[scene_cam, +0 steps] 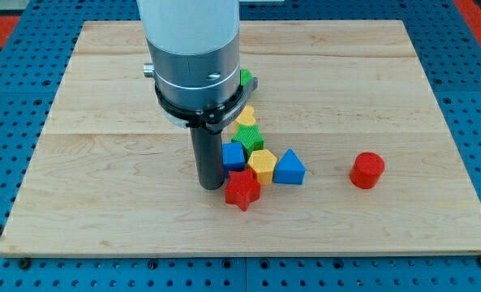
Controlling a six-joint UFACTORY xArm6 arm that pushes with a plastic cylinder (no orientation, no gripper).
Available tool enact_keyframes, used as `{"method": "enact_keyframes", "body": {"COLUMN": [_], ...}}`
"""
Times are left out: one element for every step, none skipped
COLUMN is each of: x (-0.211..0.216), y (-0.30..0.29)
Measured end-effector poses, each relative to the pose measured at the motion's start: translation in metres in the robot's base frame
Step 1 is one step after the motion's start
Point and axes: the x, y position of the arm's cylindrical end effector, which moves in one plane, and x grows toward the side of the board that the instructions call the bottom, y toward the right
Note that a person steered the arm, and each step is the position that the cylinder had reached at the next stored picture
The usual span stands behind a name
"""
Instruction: Separate the red star from the group of blocks
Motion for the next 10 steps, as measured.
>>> {"method": "enact_keyframes", "body": {"x": [-0.012,-0.030,-0.037,-0.030,-0.010,0.015,0.038,0.048,0.049,0.068], "y": [-0.005,-0.032,-0.008,0.011,0.011,0.010,0.037,0.107,0.179,0.152]}}
